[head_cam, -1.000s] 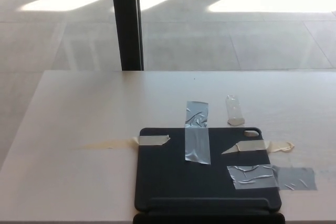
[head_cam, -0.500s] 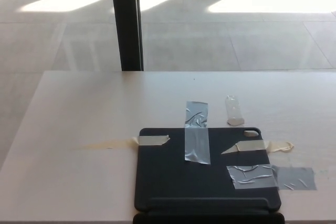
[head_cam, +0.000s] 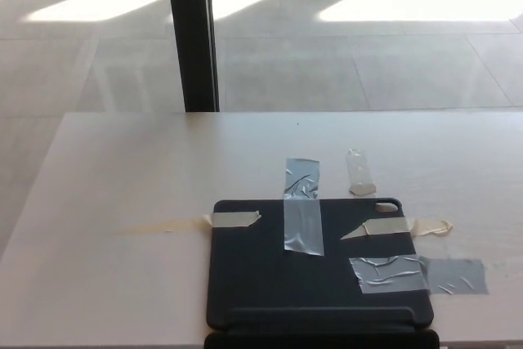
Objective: The robot uses its right hand to open a folded tablet cover kept in the middle of the desk
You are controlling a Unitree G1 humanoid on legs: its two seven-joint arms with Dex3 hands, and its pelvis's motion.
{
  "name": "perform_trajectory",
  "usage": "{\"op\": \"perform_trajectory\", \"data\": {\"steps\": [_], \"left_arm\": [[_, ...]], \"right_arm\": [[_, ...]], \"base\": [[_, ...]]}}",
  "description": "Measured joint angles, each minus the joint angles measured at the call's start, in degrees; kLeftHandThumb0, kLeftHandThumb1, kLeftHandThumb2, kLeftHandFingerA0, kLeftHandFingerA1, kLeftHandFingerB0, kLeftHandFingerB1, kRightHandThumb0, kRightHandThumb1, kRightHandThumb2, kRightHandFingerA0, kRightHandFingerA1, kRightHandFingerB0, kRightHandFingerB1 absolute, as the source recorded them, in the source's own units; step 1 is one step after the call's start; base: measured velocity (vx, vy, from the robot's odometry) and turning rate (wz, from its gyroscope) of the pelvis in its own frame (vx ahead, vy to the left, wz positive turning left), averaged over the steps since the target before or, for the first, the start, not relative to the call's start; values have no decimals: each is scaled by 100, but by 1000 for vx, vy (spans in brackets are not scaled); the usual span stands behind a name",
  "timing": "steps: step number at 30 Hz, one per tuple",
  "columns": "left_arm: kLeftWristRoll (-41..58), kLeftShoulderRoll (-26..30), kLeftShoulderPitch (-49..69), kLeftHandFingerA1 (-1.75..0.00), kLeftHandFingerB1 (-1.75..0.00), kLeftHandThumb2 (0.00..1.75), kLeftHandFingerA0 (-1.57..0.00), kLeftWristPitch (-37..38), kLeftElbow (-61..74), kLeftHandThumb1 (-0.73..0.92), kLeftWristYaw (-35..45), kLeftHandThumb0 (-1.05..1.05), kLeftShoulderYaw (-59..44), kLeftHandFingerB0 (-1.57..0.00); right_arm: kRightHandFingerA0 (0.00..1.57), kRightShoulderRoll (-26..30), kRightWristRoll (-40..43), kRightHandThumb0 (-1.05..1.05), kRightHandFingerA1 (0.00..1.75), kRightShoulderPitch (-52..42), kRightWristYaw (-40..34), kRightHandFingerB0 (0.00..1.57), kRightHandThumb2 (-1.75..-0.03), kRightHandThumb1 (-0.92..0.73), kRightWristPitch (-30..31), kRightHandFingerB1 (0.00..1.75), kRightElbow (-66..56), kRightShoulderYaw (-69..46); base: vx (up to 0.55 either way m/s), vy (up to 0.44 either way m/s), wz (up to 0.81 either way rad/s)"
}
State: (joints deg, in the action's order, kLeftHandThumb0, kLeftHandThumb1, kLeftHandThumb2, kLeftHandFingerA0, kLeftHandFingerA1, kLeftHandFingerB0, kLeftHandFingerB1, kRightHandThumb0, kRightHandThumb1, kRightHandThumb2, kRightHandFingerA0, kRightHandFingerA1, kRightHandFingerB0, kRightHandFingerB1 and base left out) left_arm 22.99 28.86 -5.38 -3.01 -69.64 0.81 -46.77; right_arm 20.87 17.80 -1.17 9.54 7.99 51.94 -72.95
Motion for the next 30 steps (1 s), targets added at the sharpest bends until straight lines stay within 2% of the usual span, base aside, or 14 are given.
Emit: {"op": "perform_trajectory", "data": {"steps": [3,4,7,8,16,17,20,21,22,23,25,27,28,30], "left_arm": [[91,2,4,-86,-76,58,-78,-2,-44,48,0,-50,-63,-69],[102,3,4,-85,-76,84,-77,-4,-50,33,0,-55,-67,-62],[134,5,12,-85,-74,82,-75,-8,-72,31,2,-56,-67,-58],[160,7,18,-85,-74,56,-74,-12,-84,45,5,-53,-70,-62],[275,37,72,-84,-72,56,-75,-82,-88,45,100,-51,2,-61],[285,37,72,-83,-70,55,-71,-84,-88,46,103,-52,9,-58],[301,49,87,-84,-73,56,-70,-84,-92,43,128,-51,52,-60],[307,49,93,-85,-75,79,-73,-84,-93,30,138,-59,57,-58],[312,49,108,-86,-74,57,-72,-84,-93,44,148,-51,61,-61],[317,49,126,-86,-75,79,-74,-84,-93,30,158,-59,65,-58],[325,49,157,-86,-74,80,-77,-84,-92,31,171,-60,69,-57],[329,49,172,-87,-74,79,-79,-84,-93,31,173,-61,75,-59],[332,49,172,-87,-72,56,-80,-84,-96,45,174,-53,81,-62],[332,50,172,-86,-74,56,-78,-84,-101,46,179,-54,105,-64]], "right_arm": [[64,-78,206,-97,81,70,-188,39,-65,-83,-17,63,179,96],[64,-78,254,-98,81,78,-228,38,-66,-83,-32,63,179,134],[65,-79,364,-93,79,72,-319,40,-65,-83,-73,60,160,268],[66,-78,425,-94,79,72,-374,39,-65,-83,-86,60,154,330],[76,-75,773,-97,83,1,-545,43,-65,-81,-182,66,233,648],[61,-75,800,-95,79,-18,-561,37,-101,-60,-203,65,237,695],[60,-75,896,-94,77,-98,-551,38,-103,-61,-251,64,248,810],[64,-75,916,-96,76,-130,-546,40,-65,-81,-264,61,245,859],[65,-75,935,-96,77,-167,-545,40,-65,-80,-277,61,239,922],[70,-75,959,-95,77,-207,-545,41,-65,-80,-286,61,221,978],[66,-72,997,-95,77,-260,-546,41,-64,-79,-295,61,184,1039],[68,-72,1047,-93,75,-307,-546,39,-65,-81,-296,59,130,1095],[69,-72,1068,-94,74,-326,-545,39,-65,-80,-301,57,116,1144],[69,-72,1101,-94,73,-355,-536,39,-65,-81,-303,58,116,1217]], "base": [[0,0,0],[0,0,0],[0,0,0],[0,0,0],[0,0,0],[0,0,0],[0,0,0],[0,0,0],[0,0,0],[0,0,0],[0,0,0],[0,0,0],[0,0,0],[0,0,0]]}}
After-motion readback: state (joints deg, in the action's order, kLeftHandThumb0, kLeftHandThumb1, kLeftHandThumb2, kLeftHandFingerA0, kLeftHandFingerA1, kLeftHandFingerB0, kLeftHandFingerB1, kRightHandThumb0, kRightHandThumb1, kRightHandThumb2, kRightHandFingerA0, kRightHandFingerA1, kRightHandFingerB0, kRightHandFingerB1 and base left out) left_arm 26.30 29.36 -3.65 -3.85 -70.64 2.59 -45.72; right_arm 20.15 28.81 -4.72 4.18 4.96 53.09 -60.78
